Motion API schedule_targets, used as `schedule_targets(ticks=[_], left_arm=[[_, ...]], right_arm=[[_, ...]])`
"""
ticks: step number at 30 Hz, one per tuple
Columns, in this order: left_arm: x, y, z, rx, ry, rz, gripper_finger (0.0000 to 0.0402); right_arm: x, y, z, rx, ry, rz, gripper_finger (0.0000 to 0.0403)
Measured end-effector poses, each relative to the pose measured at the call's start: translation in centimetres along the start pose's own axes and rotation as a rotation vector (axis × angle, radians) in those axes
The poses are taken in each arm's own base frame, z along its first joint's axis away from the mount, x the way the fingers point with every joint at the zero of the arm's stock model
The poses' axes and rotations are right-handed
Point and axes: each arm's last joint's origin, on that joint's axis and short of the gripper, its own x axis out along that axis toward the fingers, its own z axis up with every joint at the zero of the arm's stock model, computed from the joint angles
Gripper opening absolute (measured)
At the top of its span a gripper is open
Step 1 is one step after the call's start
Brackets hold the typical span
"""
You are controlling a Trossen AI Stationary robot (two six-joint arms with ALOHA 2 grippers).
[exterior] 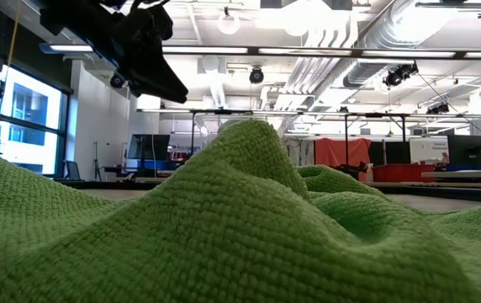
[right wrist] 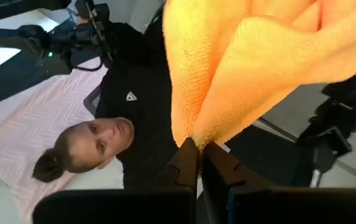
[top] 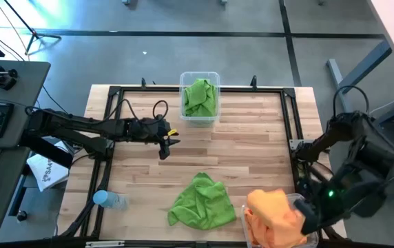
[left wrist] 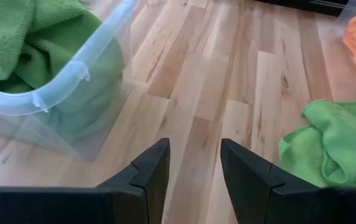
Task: Sort microfiber towel by color & place in baskets
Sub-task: Put the orange microfiber towel into the bottom transparent bin
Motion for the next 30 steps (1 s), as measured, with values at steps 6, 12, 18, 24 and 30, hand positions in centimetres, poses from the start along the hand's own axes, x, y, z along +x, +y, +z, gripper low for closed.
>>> schedule_targets(ticks=[6, 12, 18, 24, 30], left_arm=[[0.1, 0.8, 0.1, 0.007, -0.002, 0.028, 0.0133], [0.2, 1.3, 0.2, -0.024, -0.003, 0.046, 0.0133], [0.2, 1.3, 0.2, -0.079, -0.004, 0.042, 0.0133], [0.2, 1.3, 0.2, -0.111, -0.004, 0.041, 0.0133], [0.2, 1.3, 0.2, -0.110, -0.006, 0.041, 0.0133]], right_arm=[[4.6, 1.4, -1.4, -0.008, 0.043, 0.037, 0.0000], [9.2, 0.2, -3.0, -0.021, 0.062, -0.081, 0.0000], [11.0, -3.6, -3.3, 0.028, 0.029, -0.476, 0.0000], [11.2, -6.2, -2.0, -0.011, -0.216, -0.596, 0.0000], [15.3, -7.7, 2.6, -0.085, -0.548, -0.585, 0.0000]])
